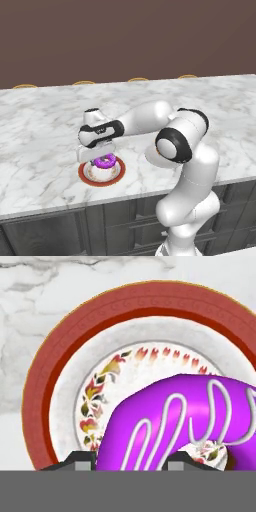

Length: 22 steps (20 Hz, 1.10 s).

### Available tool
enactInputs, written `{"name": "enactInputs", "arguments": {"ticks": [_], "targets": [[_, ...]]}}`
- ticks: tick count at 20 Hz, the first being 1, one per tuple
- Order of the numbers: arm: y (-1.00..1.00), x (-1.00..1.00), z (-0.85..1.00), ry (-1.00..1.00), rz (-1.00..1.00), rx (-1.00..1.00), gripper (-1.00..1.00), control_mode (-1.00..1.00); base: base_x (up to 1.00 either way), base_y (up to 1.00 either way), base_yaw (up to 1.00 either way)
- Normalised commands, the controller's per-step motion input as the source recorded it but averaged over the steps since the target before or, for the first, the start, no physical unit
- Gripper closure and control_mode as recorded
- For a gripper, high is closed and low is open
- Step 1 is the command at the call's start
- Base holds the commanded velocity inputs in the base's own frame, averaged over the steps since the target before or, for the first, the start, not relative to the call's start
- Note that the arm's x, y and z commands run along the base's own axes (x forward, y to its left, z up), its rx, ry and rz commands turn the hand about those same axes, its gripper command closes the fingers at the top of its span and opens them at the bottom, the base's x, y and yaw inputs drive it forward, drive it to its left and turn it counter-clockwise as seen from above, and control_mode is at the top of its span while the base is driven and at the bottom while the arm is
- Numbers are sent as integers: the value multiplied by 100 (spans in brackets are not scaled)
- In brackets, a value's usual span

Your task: Place the pastries on the plates.

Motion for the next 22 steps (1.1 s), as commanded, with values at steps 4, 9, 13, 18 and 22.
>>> {"name": "enactInputs", "arguments": {"ticks": [4, 9, 13, 18, 22], "targets": [[0, 0, 0, -5, 0, 0, -100, -100, 0, 0, 0], [-4, -3, 32, 1, 0, 0, -100, -100, 0, 0, 0], [-26, -18, 89, 0, 0, 0, -100, -100, 0, 0, 0], [-42, -20, 99, -10, 0, 0, -100, -100, 0, 0, 0], [-50, -35, 100, -27, 0, 0, -100, -100, 0, 0, 0]]}}
